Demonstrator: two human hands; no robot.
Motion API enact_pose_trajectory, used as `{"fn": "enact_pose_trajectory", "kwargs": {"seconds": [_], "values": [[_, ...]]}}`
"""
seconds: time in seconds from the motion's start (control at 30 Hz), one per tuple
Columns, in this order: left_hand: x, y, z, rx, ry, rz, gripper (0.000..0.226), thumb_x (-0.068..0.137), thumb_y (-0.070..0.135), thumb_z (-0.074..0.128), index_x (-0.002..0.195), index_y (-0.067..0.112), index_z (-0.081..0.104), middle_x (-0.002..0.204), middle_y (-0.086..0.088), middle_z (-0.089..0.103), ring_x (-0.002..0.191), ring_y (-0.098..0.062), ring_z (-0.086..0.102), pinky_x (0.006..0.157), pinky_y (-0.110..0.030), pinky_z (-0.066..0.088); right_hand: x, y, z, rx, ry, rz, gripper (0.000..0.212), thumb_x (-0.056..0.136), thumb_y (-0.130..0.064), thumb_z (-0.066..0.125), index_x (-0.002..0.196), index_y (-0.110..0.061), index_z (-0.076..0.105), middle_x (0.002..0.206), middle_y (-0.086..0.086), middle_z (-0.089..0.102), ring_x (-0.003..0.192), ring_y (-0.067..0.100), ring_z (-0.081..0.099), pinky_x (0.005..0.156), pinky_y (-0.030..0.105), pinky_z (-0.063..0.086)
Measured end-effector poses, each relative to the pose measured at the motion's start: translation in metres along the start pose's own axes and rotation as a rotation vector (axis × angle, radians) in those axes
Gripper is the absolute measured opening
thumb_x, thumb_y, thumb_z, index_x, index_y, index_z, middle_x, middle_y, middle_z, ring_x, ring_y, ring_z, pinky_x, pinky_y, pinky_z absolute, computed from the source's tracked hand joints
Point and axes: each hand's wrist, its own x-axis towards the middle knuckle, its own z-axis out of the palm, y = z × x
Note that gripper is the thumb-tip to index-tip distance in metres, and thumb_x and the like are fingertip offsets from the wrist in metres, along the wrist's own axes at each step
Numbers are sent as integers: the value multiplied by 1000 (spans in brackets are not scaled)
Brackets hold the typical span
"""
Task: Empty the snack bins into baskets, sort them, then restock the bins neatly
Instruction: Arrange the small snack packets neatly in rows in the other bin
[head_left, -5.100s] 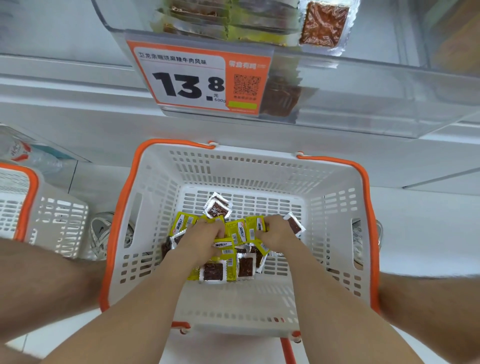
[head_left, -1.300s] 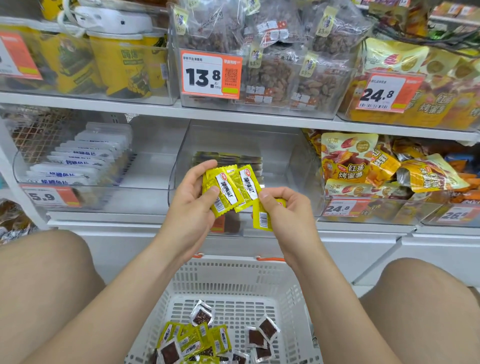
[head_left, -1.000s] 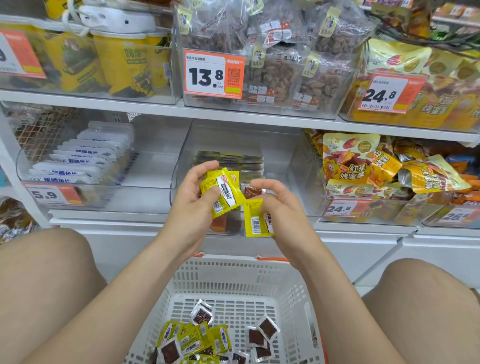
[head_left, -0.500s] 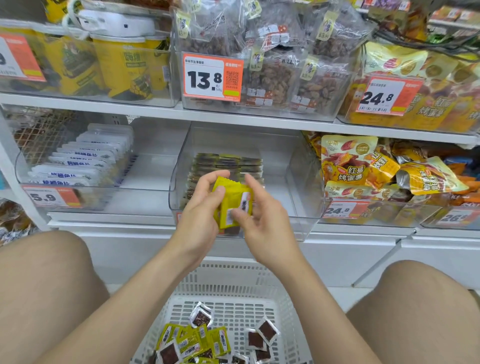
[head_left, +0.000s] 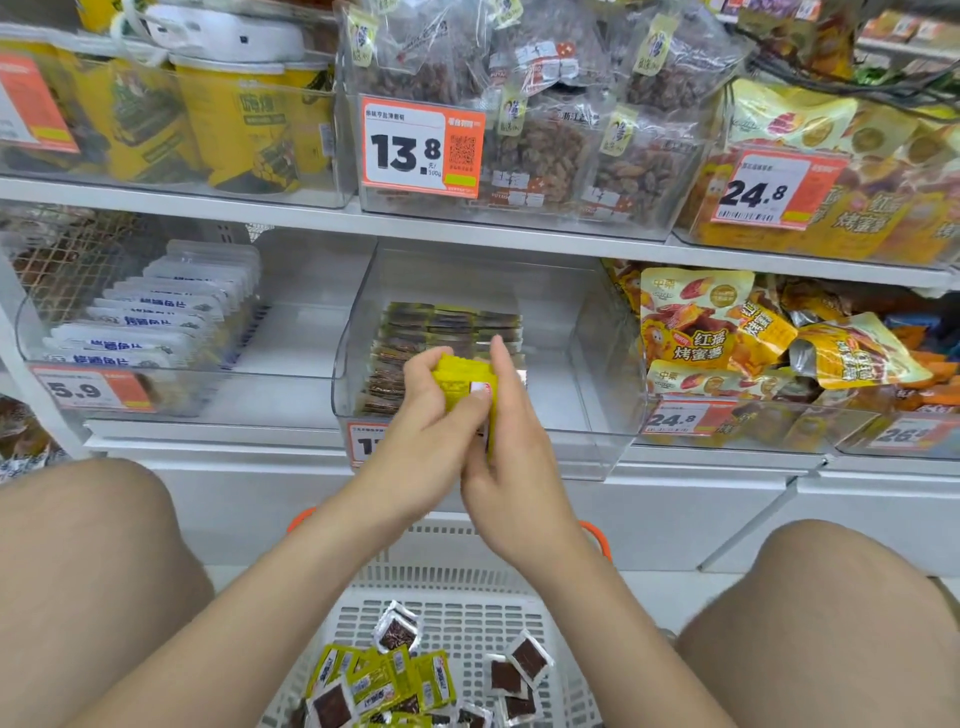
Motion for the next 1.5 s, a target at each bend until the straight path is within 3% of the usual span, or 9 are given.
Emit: {"fn": "enact_pose_trajectory", "kwargs": {"seconds": [0.13,0.27,0.4,0.5,0.67,0.87,1.07,1.27,1.5], "values": [[12,10,-24,-453,-292,-270,44,98,20,55,141,10,59,138,-24,62,118,-34,59,111,-64,42,-1,-10,-21,-182,-59,-119,120,82,-43,83,164,-42,-4,154,-33,32,145,-4,30,121,39,28],[9,13,-31,-589,-582,-431,47,91,17,53,138,10,55,129,-17,48,114,-33,47,88,-42,44,8,-8,-35,-89,-151,-222,102,74,-29,94,158,-35,35,154,-17,46,145,3,41,119,34,38],[9,13,-31,-512,-600,-398,41,91,20,53,131,14,56,120,-17,50,109,-32,52,95,-48,47,11,-2,-35,-253,-101,-257,65,82,-37,82,138,-31,50,128,-17,59,119,2,56,102,32,48],[6,15,-25,-395,-610,-351,31,97,24,60,124,8,63,113,-17,56,105,-29,55,94,-45,46,15,-4,-41,-326,-116,-204,73,78,-51,77,141,-35,43,125,-19,55,115,5,55,98,35,49],[20,20,-28,-223,-554,-368,32,86,20,65,113,3,63,103,-22,62,73,-21,52,61,-32,30,20,-3,-67,-229,-389,-245,88,76,-15,71,154,-34,35,142,-12,43,136,18,43,109,33,43],[38,31,-31,-232,-552,-328,41,92,37,60,113,2,61,89,-17,61,69,-26,56,57,-31,36,48,-1,-80,-271,-403,-272,49,100,-19,68,144,-27,46,131,-7,53,117,4,53,83,12,42],[60,5,-31,923,65,258,43,105,44,34,88,22,66,87,2,71,83,-31,67,70,-39,50,90,39,-88,-328,-282,154,33,105,-25,60,131,-22,39,116,1,59,88,3,55,72,19,43],[75,-33,-31,1307,-351,174,56,106,46,20,149,26,50,169,-1,29,156,-26,25,122,-52,29,124,95,-66,-458,-551,413,46,101,-35,67,138,-24,43,106,-4,60,101,20,59,87,36,46],[80,-34,-29,1320,-409,79,59,107,46,19,164,31,27,173,1,17,159,-25,18,126,-50,24,138,112,-30,-643,-319,401,56,92,-32,77,127,-6,42,109,10,53,104,32,57,77,33,40]]}}
